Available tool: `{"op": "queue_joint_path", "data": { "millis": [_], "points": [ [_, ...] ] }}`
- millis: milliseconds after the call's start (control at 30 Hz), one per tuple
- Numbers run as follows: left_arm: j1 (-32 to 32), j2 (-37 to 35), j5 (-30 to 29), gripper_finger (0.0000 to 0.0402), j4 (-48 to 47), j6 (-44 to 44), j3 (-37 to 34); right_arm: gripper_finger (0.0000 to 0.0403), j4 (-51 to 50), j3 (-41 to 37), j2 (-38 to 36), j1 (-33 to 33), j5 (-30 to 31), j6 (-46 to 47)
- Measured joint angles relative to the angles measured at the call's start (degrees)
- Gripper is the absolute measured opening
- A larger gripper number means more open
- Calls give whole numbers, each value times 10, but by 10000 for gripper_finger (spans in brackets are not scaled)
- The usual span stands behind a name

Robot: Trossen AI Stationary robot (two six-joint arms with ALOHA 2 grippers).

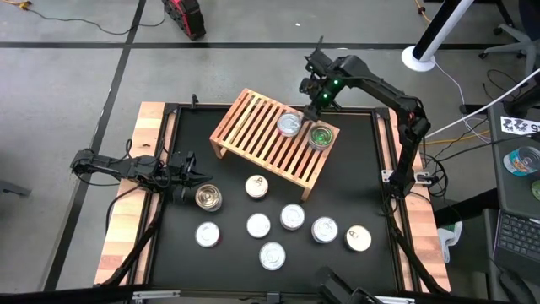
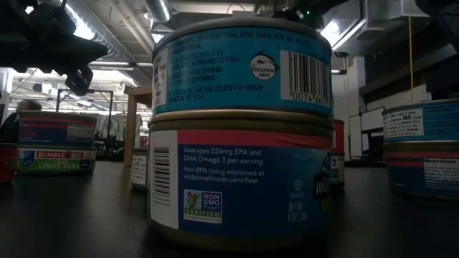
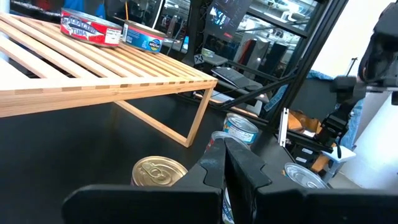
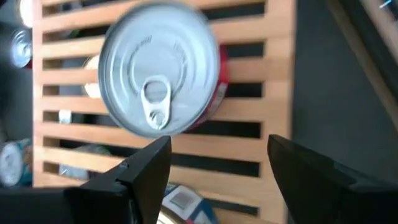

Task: Stack canned seafood by type on shelf
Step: Stack the blue and pink tuna can on top of the blue and pink tuna can on the shelf

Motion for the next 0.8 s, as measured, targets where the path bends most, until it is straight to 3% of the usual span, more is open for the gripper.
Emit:
{"op": "queue_joint_path", "data": {
  "millis": [133, 367, 800],
  "points": [
    [0, 0, 0, 5, 0, 0, 0, 266, 0, 39, 0, 0, 29, 0],
    [0, 0, 0, 5, 23, 1, 0, 266, 0, 103, 0, 19, 23, 0],
    [-4, 28, 24, 5, 55, 65, 4, 266, 16, 133, 0, 166, 19, -31]
  ]
}}
